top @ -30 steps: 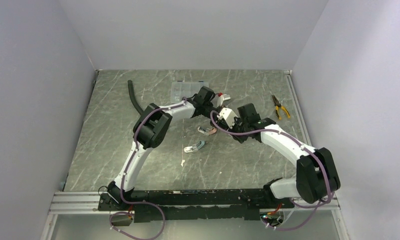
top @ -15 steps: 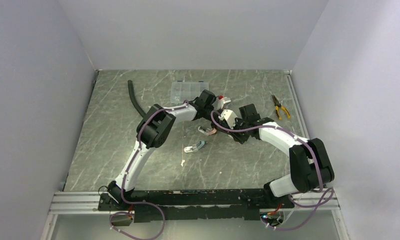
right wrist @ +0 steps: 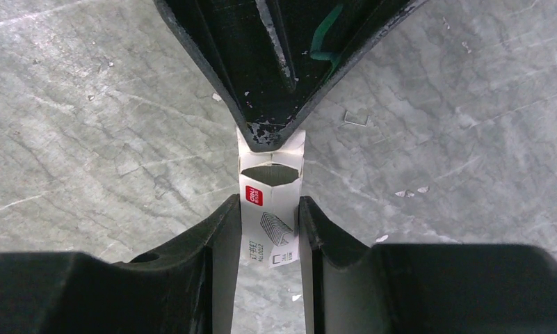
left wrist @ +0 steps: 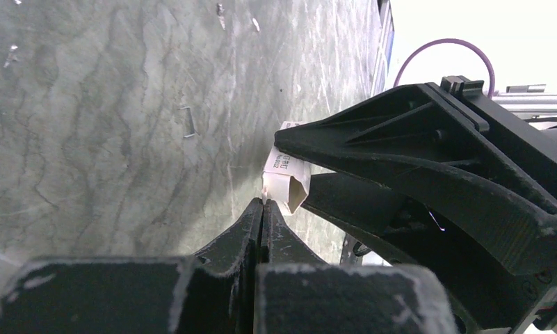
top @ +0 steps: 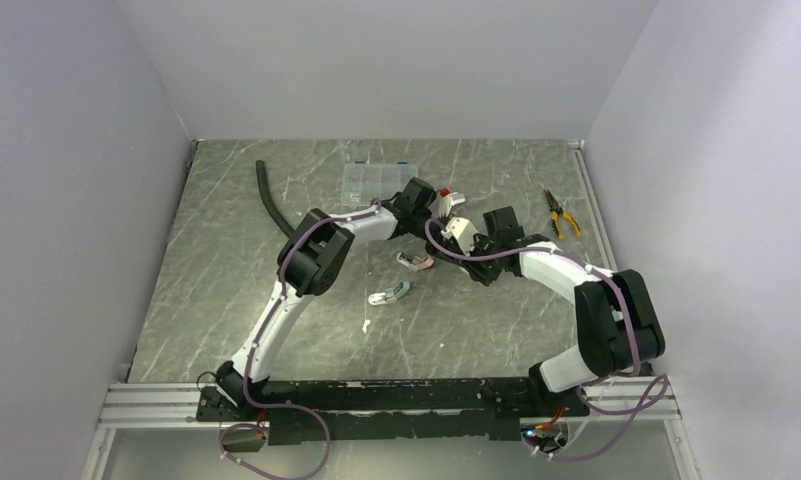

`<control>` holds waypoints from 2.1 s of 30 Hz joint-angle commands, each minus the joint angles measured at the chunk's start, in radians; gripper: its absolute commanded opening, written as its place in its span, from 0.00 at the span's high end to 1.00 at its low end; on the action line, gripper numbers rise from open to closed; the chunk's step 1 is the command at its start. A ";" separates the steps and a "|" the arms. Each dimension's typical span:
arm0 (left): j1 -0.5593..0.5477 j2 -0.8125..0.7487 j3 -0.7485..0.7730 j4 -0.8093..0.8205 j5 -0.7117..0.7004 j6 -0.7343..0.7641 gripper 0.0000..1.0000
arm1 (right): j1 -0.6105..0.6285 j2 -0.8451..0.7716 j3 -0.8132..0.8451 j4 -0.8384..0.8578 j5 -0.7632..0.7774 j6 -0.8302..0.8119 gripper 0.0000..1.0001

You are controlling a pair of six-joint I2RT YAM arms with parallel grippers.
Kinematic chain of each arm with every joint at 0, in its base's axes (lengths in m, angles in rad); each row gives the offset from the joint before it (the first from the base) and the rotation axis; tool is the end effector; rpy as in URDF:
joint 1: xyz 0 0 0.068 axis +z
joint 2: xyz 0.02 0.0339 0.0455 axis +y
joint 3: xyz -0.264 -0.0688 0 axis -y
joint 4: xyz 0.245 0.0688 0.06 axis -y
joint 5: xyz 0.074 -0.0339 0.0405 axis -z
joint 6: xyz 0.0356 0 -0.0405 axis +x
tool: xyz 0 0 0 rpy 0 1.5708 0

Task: Load the staples into the stapler
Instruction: Open the staple box at the center of the board, then place the staple box at the center of the board.

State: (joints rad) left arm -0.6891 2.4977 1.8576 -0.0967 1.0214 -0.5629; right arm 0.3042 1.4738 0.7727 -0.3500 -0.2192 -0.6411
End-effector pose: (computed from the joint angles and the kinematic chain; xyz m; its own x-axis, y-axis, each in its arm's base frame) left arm 0.3913 -0.3617 0.1116 -0.8759 0.3606 -0.3206 0.4163 0.2292 -0.8799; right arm 0.2594 0.0896 0.1697 -0.4272 -0.7460 -0.5109 -0.8122 0.5649 -0.1458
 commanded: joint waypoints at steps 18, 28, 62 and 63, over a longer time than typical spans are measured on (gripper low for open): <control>0.019 0.024 0.070 -0.049 -0.023 0.049 0.97 | -0.057 0.028 -0.038 -0.073 0.020 -0.033 0.60; 0.026 0.011 0.080 -0.077 -0.036 0.080 0.97 | -0.068 0.014 -0.041 -0.074 0.011 -0.047 0.61; 0.040 0.003 0.140 -0.211 -0.095 0.178 0.65 | -0.103 -0.045 -0.014 -0.161 -0.053 -0.102 0.46; 0.040 0.001 0.142 -0.218 -0.100 0.183 0.62 | -0.104 -0.050 -0.010 -0.158 -0.058 -0.097 0.45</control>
State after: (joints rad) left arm -0.6495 2.5183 1.9465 -0.2825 0.9356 -0.4118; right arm 0.2050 1.4548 0.7376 -0.4793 -0.2310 -0.7502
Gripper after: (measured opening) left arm 0.329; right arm 0.537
